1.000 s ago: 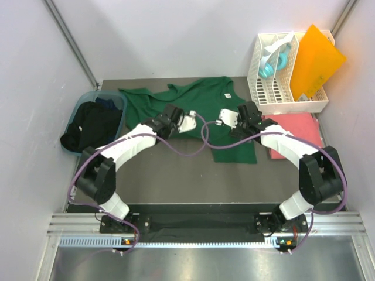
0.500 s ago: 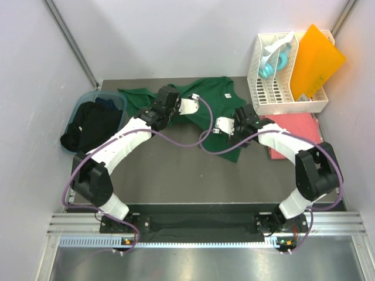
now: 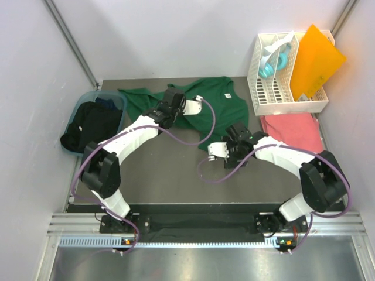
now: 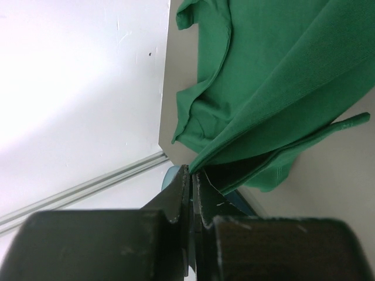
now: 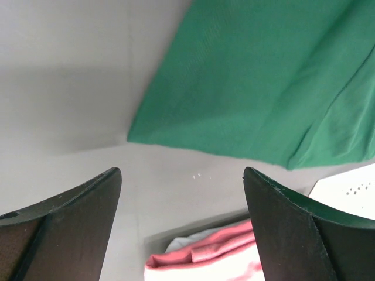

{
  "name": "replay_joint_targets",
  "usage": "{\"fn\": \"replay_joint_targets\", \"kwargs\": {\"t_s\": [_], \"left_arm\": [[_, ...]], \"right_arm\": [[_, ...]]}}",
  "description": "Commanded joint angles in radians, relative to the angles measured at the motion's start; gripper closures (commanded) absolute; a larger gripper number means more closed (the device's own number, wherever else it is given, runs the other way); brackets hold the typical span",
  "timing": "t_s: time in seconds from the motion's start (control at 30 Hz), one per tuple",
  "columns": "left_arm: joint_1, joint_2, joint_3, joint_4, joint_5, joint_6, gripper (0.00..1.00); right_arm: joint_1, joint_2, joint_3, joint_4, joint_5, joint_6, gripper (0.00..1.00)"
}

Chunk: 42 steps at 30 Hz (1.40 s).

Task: Fold and stack the t-shirts
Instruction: Flatten out the tshirt

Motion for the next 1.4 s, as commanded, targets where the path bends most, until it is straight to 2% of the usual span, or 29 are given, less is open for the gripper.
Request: {"fn": "replay_joint_targets", "kwargs": {"t_s": [0.0, 0.2, 0.33, 0.8, 0.9, 0.93, 1.03, 1.23, 1.37], "left_arm": [[0.003, 0.009, 0.04, 0.07, -0.007, 0.014, 1.0], [0.004, 0.019, 0.05, 0.078, -0.007, 0.018, 1.0], [0.003, 0.016, 0.054, 0.076, -0.005, 0.023, 1.0], [0.019, -0.031, 0.033, 0.071, 0.007, 0.026, 1.0], [0.032, -0.037, 0.031, 0.076, 0.011, 0.025, 1.0], [0.033, -0.037, 0.03, 0.073, 0.013, 0.023, 1.0], [0.041, -0.045, 0.013, 0.071, 0.027, 0.018, 1.0], [0.056, -0.066, -0.125, 0.085, 0.109, 0.015, 1.0], [0.055, -0.062, -0.243, 0.136, 0.181, 0.028, 1.0]], "right_arm": [[0.035, -0.016, -0.001, -0.002, -0.052, 0.024, 0.15], [0.064, 0.033, -0.028, 0.058, -0.033, 0.062, 0.16], [0.064, 0.073, -0.025, 0.085, -0.032, 0.079, 0.21], [0.047, 0.167, -0.011, 0.151, 0.028, 0.084, 0.46], [0.047, 0.17, -0.013, 0.154, 0.033, 0.085, 0.59], [0.047, 0.171, -0.015, 0.154, 0.036, 0.086, 0.73], [0.046, 0.159, -0.013, 0.144, 0.059, 0.081, 1.0], [0.0, 0.055, 0.074, 0.063, 0.144, 0.044, 1.0], [-0.087, -0.016, 0.145, 0.058, 0.252, -0.002, 1.0]]}}
